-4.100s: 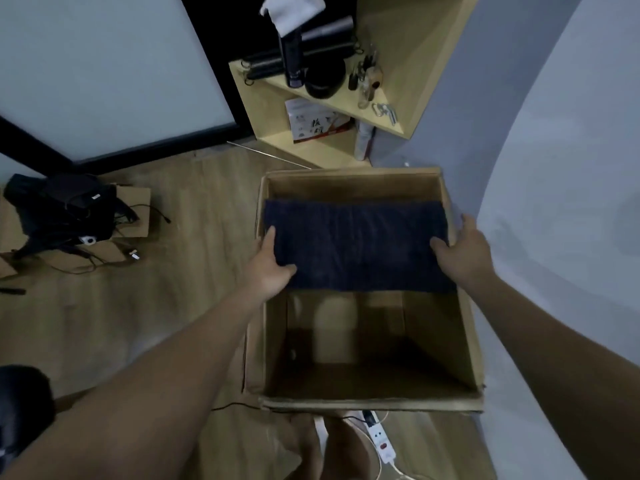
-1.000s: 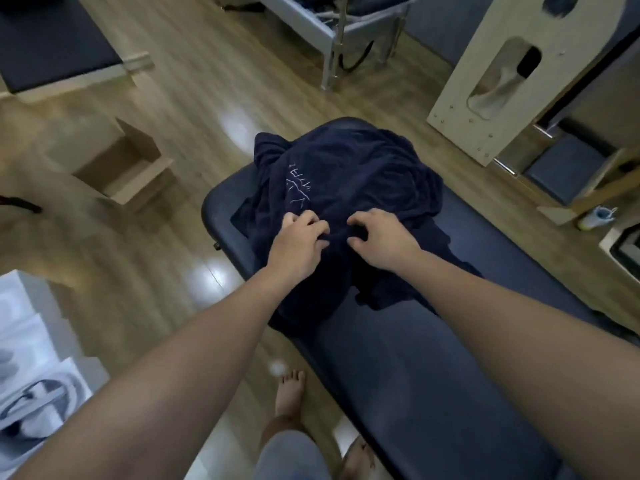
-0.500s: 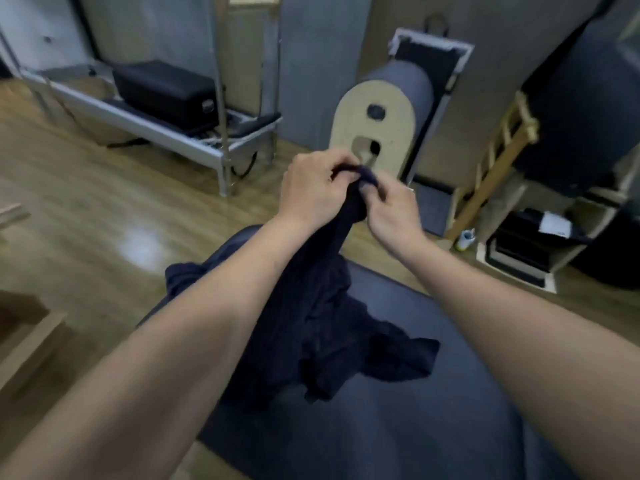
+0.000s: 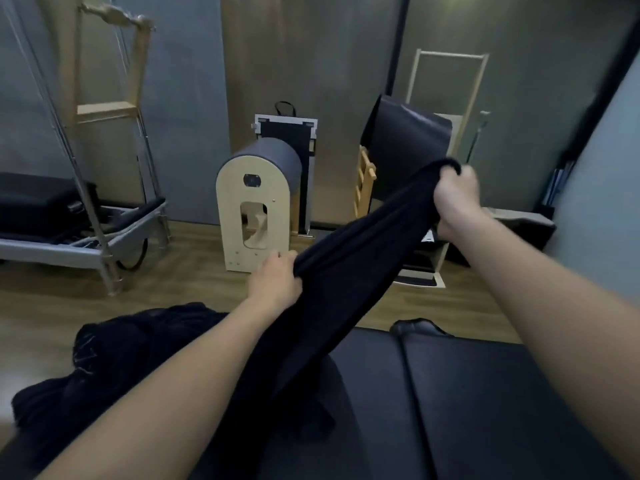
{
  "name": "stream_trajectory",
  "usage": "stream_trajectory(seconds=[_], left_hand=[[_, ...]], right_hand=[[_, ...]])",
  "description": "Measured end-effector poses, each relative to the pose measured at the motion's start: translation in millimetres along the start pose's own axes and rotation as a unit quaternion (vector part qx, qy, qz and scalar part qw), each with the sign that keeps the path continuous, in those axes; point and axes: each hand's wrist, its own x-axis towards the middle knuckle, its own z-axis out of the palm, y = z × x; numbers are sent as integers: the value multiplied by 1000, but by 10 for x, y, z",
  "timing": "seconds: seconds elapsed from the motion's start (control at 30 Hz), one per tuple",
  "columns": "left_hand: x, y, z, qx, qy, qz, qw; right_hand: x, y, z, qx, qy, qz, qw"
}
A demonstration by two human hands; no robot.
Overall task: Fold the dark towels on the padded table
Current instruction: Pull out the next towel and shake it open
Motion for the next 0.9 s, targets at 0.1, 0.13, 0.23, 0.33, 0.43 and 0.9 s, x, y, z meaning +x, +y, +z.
stream_trajectory(seconds=[0.1, 0.13, 0.23, 0.33, 0.43, 0.9], left_hand=[[-34, 394, -46, 16, 4, -13, 1000], [-29, 573, -93, 29, 19, -6, 999], [30, 1256, -398, 40, 113, 59, 991], [76, 1955, -736, 53, 291, 97, 950], [55, 2268, -690, 24, 378, -4, 926], [-2153, 2770, 2561, -781, -106, -455, 415]], right_hand=[[166, 286, -644, 141, 16, 140, 980], [256, 304, -876, 176, 20, 158, 971], [631, 94, -1534, 265, 24, 149, 952], [997, -280, -2094, 382, 3, 83, 921], [856, -279, -2424, 457, -73, 83, 883], [-1120, 2553, -2783, 276, -198, 499, 797]])
